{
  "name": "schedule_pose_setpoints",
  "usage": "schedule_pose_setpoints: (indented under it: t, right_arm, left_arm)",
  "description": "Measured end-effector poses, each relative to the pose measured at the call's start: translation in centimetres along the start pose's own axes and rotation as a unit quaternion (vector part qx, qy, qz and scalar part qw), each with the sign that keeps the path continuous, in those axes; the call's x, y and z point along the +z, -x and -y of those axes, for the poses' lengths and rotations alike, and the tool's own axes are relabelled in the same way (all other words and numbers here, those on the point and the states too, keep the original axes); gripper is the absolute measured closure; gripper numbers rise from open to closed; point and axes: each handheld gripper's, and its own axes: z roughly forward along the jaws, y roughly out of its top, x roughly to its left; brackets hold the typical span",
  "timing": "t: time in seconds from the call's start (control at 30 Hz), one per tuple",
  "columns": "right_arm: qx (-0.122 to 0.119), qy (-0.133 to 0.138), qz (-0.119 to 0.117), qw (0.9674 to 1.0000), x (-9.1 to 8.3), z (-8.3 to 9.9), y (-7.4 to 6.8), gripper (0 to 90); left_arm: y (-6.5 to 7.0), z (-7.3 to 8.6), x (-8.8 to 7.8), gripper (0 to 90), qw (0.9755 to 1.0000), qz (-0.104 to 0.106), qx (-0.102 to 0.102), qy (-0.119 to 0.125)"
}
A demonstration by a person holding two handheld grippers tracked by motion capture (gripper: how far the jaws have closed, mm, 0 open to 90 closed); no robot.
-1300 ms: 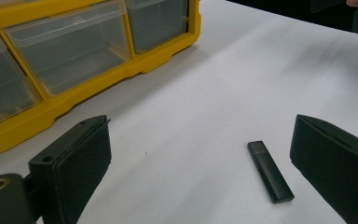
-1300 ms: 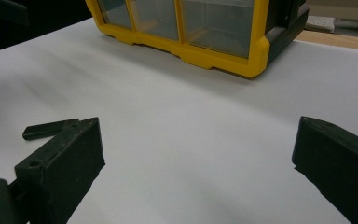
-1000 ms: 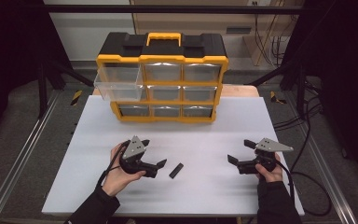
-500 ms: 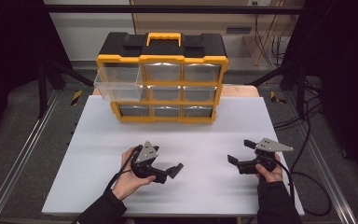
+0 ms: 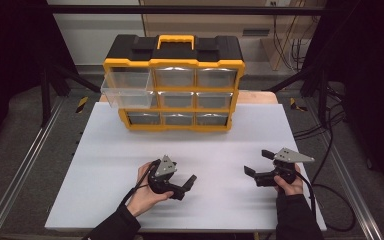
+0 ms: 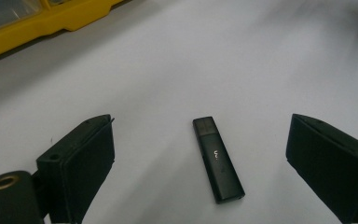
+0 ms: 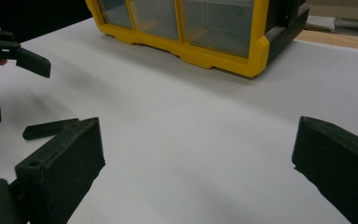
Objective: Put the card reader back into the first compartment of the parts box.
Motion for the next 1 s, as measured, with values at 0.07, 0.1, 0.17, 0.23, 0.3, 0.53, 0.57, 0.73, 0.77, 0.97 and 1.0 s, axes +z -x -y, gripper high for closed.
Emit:
schedule_pose_setpoints:
  t: [0.07,0.1,0.17,0.23,0.3,0.53,0.57,0.73,0.77,0.97,1.0]
  right_arm:
    - [0.000,0.000,0.000,1.0000,0.0,0.0,0.0,2.4]
    - [-0.001,0.001,0.000,1.0000,0.0,0.0,0.0,2.4]
    - [-0.001,0.001,0.000,1.0000,0.0,0.0,0.0,2.4]
    - [-0.002,0.000,0.001,1.0000,0.0,0.0,0.0,2.4]
    - [-0.002,-0.001,0.001,1.0000,0.1,0.0,0.0,2.5]
    - [-0.002,0.000,0.001,1.0000,0.1,0.0,0.0,2.5]
    - [-0.002,-0.001,0.001,1.0000,0.1,0.0,0.0,2.5]
    - [-0.002,-0.001,0.000,1.0000,0.1,0.0,0.0,2.5]
    - [-0.002,0.000,0.001,1.0000,0.0,0.0,0.0,2.5]
    - [-0.002,-0.001,0.001,1.0000,0.1,0.0,0.0,2.5]
    - [-0.002,-0.001,0.001,1.0000,0.1,0.0,0.0,2.5]
  left_arm:
    - [0.1,0.1,0.2,9.0,1.0000,0.000,-0.001,-0.004]
    - [0.1,0.2,0.3,10.1,1.0000,0.001,-0.002,-0.007]
    - [0.1,0.3,0.5,11.3,0.9999,0.003,-0.003,-0.012]
    - [0.2,0.4,0.7,12.6,0.9999,0.004,-0.002,-0.016]
    - [0.2,0.5,0.8,13.9,0.9998,0.003,0.000,-0.020]
    - [0.6,0.8,1.3,20.0,0.9996,0.004,0.004,-0.028]
    - [0.6,0.8,1.3,21.3,0.9996,0.003,0.004,-0.029]
    - [0.7,0.8,1.3,28.4,0.9995,0.001,0.007,-0.031]
    - [0.7,0.8,1.3,29.6,0.9995,-0.001,0.007,-0.032]
    - [0.9,0.8,1.5,36.6,0.9993,0.000,0.008,-0.037]
    - [0.9,0.9,1.5,37.5,0.9993,-0.001,0.006,-0.036]
